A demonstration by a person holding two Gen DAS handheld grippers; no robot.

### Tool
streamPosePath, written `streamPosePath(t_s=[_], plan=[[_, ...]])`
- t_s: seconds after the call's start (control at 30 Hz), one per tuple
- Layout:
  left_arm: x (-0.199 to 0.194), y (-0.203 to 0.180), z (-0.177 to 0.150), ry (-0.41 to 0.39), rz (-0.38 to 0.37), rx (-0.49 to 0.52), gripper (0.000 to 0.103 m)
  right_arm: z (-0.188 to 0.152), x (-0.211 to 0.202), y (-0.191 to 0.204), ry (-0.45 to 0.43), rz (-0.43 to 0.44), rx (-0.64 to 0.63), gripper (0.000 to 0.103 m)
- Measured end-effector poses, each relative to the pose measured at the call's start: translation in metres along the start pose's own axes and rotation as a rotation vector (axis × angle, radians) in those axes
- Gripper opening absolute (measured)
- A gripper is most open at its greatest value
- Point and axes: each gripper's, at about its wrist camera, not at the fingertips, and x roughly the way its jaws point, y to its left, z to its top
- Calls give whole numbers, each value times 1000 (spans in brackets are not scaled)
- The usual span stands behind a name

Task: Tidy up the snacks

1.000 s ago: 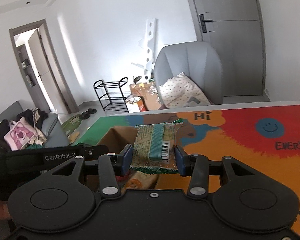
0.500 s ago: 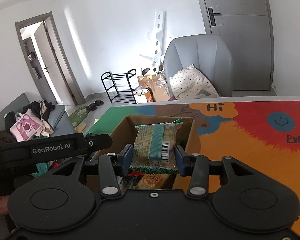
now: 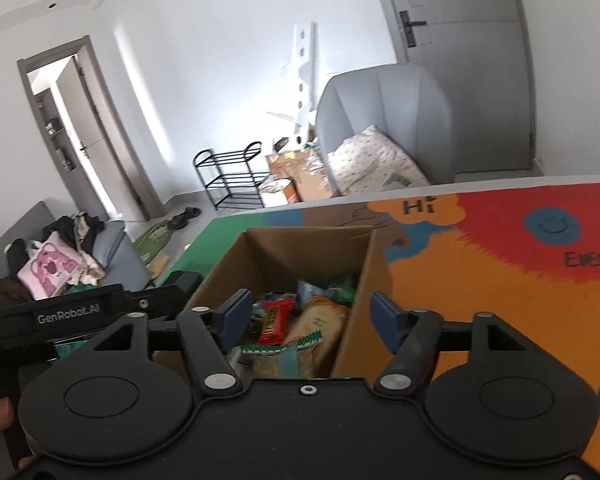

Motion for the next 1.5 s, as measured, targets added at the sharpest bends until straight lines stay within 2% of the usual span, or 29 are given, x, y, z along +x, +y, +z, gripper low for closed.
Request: streamPosePath(t_s=[0.33,0.47,0.73,0.83,1.27,1.5], plan=[[-7,-11,-10,34,1,43,92,-5,-24,-14,-33,-45,13,83],[-13,-17,-17,38,-6,82,95,-8,-33,-19,-37,-49,26,93],[-19,-26,-25,54,-41,145,103,-14,-53,-31,-43,-76,42,100],[-22,-31,-28,53,-53,173,103,-18,-61,-33,-41,-93,47,102],[-46,-57,-42,52,-80,305,103,-31,-89,-54,-16,-133,77,103],[-58,-59,-47,45,-76,337,103,-35,-101,-56,-21,-127,63,103]])
